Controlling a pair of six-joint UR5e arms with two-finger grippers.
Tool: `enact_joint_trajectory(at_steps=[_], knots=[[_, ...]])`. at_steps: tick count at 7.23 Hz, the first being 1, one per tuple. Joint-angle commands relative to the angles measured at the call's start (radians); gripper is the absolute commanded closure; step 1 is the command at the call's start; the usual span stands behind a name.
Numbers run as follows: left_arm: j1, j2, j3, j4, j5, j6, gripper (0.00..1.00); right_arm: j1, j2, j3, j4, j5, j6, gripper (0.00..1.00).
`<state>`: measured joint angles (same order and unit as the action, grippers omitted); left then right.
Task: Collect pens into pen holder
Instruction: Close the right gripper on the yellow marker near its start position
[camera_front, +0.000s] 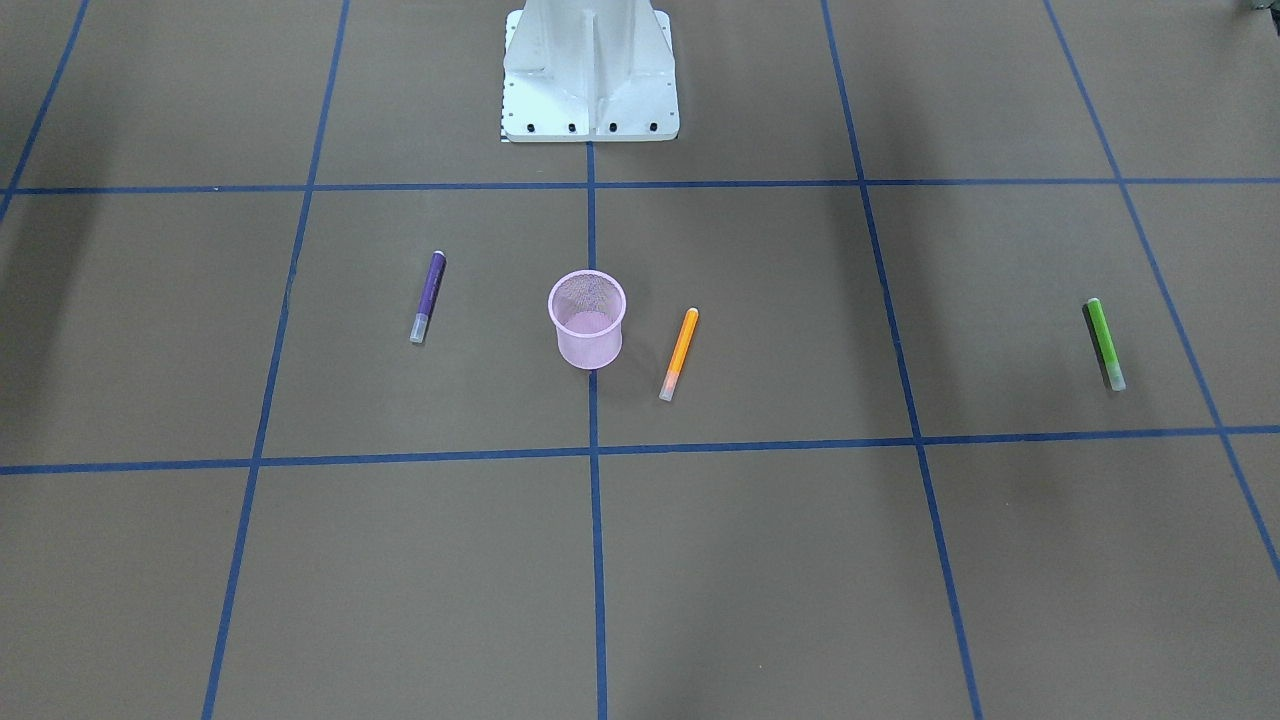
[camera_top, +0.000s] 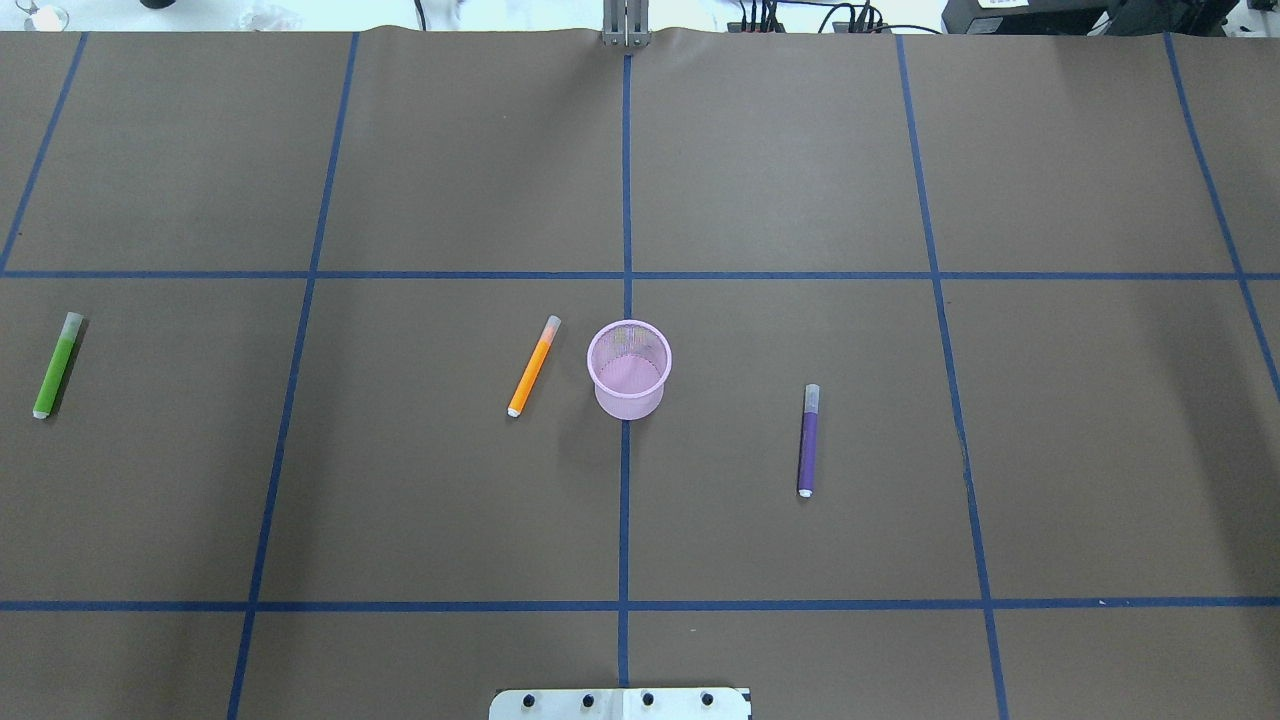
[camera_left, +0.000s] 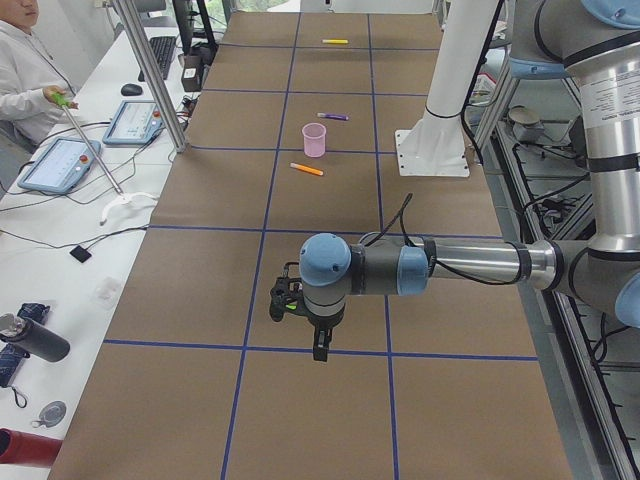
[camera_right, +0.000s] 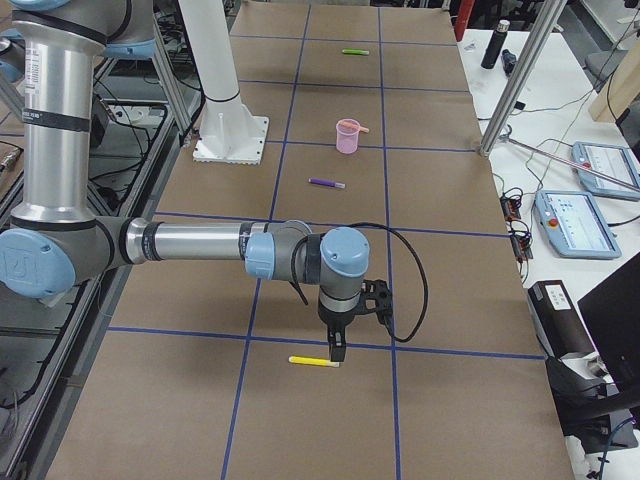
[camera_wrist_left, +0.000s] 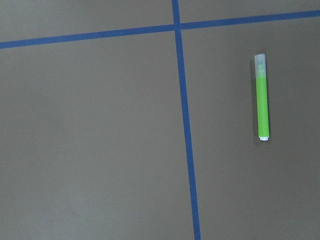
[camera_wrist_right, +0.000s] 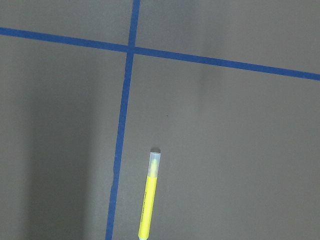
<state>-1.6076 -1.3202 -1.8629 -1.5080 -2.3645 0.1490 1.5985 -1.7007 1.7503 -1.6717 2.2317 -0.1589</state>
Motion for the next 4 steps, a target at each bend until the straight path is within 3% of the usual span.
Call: enact_joint_trajectory(at_steps=[1,4], knots=[[0.0,0.001,-0.022,0.0,-0.001,0.003,0.0,0.001,0.001,0.0,0.0,-0.01,0.007,0.01],[0.0,-0.014,-0.054,-0.006,-0.002,0.0,0.0,0.001,0.001,0.005,0.001,-0.003,0.001,0.01]])
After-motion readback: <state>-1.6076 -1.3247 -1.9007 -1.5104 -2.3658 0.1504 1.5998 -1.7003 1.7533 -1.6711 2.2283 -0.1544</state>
